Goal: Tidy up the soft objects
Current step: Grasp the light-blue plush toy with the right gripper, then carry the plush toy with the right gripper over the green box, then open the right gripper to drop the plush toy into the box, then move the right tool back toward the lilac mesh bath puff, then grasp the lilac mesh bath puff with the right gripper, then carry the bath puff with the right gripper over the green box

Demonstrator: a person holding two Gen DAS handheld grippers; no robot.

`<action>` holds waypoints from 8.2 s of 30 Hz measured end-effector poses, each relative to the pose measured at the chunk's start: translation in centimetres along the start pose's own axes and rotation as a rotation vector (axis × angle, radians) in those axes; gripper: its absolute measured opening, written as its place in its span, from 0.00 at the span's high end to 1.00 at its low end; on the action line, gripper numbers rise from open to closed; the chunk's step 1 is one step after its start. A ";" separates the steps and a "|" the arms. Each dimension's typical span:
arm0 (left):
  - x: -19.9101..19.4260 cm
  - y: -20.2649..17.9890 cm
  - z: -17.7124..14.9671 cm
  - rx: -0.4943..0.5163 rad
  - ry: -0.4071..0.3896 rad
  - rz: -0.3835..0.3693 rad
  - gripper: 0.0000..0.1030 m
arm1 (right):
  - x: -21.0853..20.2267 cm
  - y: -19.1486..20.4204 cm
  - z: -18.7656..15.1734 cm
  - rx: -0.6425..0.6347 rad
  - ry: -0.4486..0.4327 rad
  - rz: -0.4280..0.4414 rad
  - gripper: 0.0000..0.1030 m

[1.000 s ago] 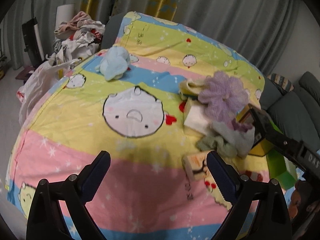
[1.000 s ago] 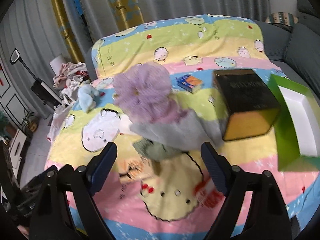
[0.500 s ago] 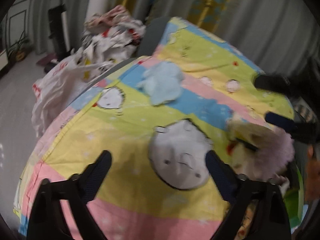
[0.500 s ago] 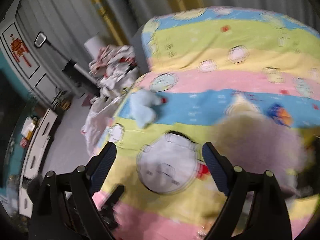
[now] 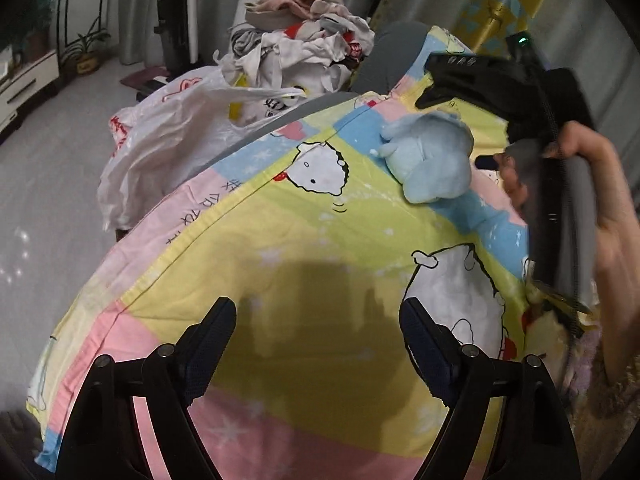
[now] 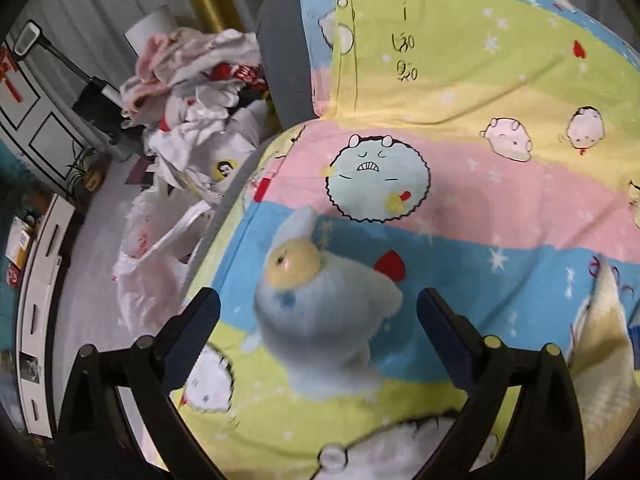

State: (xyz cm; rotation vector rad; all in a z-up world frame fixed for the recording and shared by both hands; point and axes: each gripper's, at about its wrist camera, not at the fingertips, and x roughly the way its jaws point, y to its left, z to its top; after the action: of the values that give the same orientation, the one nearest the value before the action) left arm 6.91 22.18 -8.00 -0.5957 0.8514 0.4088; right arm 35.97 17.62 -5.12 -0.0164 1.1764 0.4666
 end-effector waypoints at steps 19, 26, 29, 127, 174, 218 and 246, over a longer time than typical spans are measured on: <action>-6.2 -4.3 -2.5 0.158 -0.100 -0.109 0.17 | -16.7 -6.6 -13.2 0.097 -0.144 0.242 0.32; -10.4 -9.7 -7.9 0.349 -0.061 -0.227 0.17 | -21.6 -10.4 -21.6 0.156 -0.169 0.295 0.32; -11.7 -11.7 -10.1 0.429 -0.068 -0.225 0.17 | -23.0 -11.9 -23.9 0.190 -0.193 0.287 0.32; -9.8 -27.8 -14.5 0.676 0.144 -0.522 0.48 | -31.5 -41.3 -36.9 0.574 -0.501 -0.775 0.04; -5.3 -13.2 -9.1 0.403 0.132 -0.340 0.29 | -19.9 -23.7 -20.4 0.332 -0.283 0.090 0.71; -12.7 -32.3 -18.0 0.730 0.205 -0.817 0.64 | -36.5 -30.4 -38.5 0.513 -0.537 0.255 0.85; -8.9 -50.5 -28.4 0.994 0.310 -0.850 0.64 | -38.4 -45.8 -41.8 0.915 -0.709 -0.154 0.85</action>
State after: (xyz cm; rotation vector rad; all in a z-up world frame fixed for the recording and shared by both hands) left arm 13.36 -35.42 0.79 -0.0371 0.8880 -0.8727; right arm 3.99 -47.51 2.13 0.7819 0.5888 -0.2330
